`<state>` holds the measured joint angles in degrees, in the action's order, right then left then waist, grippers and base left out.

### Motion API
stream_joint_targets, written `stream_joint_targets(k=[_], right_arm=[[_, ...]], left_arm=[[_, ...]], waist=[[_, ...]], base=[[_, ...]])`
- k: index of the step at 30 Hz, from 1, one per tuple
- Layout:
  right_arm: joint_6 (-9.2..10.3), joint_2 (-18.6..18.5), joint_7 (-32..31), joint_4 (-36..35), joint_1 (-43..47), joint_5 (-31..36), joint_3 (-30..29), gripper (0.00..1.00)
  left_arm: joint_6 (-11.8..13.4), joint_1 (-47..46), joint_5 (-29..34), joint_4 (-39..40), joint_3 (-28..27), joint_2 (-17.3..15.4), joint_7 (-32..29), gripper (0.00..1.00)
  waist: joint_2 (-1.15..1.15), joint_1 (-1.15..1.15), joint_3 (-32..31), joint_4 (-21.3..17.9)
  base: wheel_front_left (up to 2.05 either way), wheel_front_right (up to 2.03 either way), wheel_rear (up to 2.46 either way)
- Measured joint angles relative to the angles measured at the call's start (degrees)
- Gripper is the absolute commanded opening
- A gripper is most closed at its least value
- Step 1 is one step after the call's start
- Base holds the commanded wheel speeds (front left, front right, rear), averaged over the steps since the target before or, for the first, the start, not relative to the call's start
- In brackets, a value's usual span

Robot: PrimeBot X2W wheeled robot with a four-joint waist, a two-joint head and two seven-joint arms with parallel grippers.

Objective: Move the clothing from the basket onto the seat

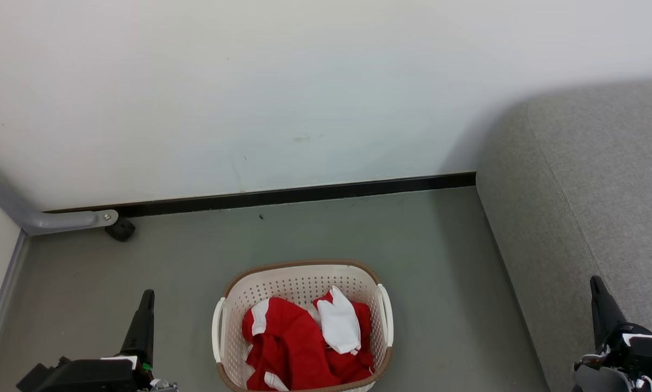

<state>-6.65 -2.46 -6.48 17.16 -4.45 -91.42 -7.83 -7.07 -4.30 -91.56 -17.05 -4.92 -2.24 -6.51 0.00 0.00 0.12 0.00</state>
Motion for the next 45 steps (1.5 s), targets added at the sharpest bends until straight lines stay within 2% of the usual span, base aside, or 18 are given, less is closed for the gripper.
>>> stream_joint_targets(k=[12,13,19,45], right_arm=[[0.0,0.0,0.0,0.0,0.0,0.0,0.0,0.0],[0.03,0.05,0.01,0.25,0.13,0.02,0.03,1.0],[0.16,1.03,0.09,2.65,2.67,0.02,0.35,1.0],[0.15,0.62,4.91,-2.32,2.34,1.82,3.35,1.0]], left_arm=[[0.0,0.0,0.0,0.0,0.0,0.0,0.0,0.0],[0.01,0.09,0.0,-0.29,0.04,0.03,0.01,1.0],[0.09,2.38,0.0,-2.76,0.14,0.58,0.07,1.0],[0.09,2.18,1.34,0.98,1.38,0.35,5.19,1.0]], waist=[[0.0,0.0,0.0,0.0],[0.0,0.0,0.0,0.0],[0.0,0.0,0.0,0.0],[0.0,0.0,-0.03,-0.01]], base=[[0.0,0.0,0.0],[0.0,0.0,0.0],[0.0,0.0,0.0],[0.0,0.0,0.0]])
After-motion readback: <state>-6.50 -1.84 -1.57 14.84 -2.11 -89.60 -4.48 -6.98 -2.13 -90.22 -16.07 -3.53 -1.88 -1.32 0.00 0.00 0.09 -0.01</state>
